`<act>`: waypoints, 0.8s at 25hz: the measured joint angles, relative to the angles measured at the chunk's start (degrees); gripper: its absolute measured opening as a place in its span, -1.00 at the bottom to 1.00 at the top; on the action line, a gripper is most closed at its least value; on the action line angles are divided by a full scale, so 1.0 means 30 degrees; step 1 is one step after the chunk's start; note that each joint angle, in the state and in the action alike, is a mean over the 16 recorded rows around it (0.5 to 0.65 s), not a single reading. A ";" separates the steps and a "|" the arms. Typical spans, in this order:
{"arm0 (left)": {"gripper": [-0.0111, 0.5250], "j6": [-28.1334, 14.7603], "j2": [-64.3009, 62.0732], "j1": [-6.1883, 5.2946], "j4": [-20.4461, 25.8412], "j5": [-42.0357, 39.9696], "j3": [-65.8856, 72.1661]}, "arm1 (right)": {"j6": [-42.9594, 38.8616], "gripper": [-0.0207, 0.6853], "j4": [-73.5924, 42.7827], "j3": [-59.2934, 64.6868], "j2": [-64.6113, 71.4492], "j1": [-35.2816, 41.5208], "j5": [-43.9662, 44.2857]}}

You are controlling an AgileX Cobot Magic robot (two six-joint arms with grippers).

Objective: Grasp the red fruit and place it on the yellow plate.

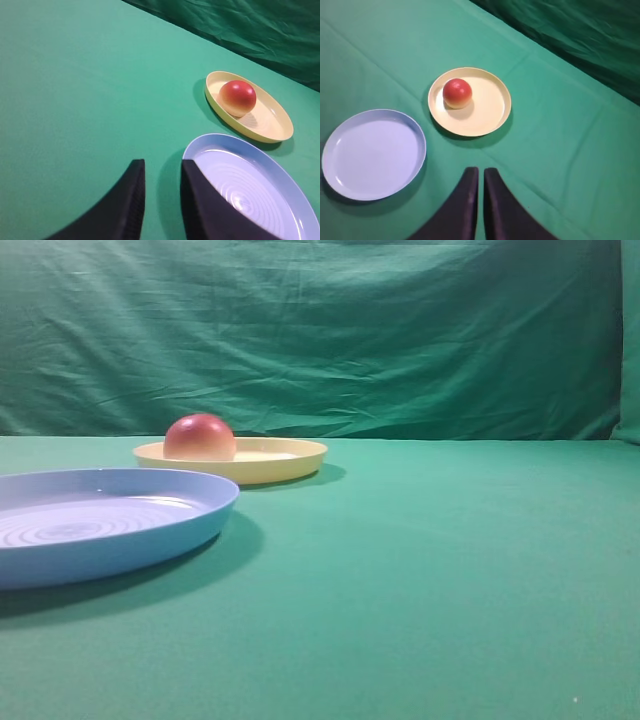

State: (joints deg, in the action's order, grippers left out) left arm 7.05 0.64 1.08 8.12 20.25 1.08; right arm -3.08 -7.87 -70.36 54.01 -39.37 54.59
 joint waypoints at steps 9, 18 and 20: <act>-0.37 0.0000 0.0000 0.0000 0.0000 0.0000 0.0000 | -0.0041 -0.94 0.0343 0.8507 -1.0241 0.0033 -0.1931; -0.37 0.0000 0.0000 0.0000 0.0000 0.0000 0.0000 | -0.0045 -0.94 0.0471 1.2984 -1.5127 0.0140 -0.2630; -0.37 0.0000 0.0000 0.0000 0.0000 0.0000 0.0000 | -0.0045 -0.94 0.0478 1.3896 -1.5477 0.0339 -0.3230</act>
State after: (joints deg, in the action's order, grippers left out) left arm 7.05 0.64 1.08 8.12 20.25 1.08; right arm -3.22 -6.44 -28.67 7.58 -38.35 44.90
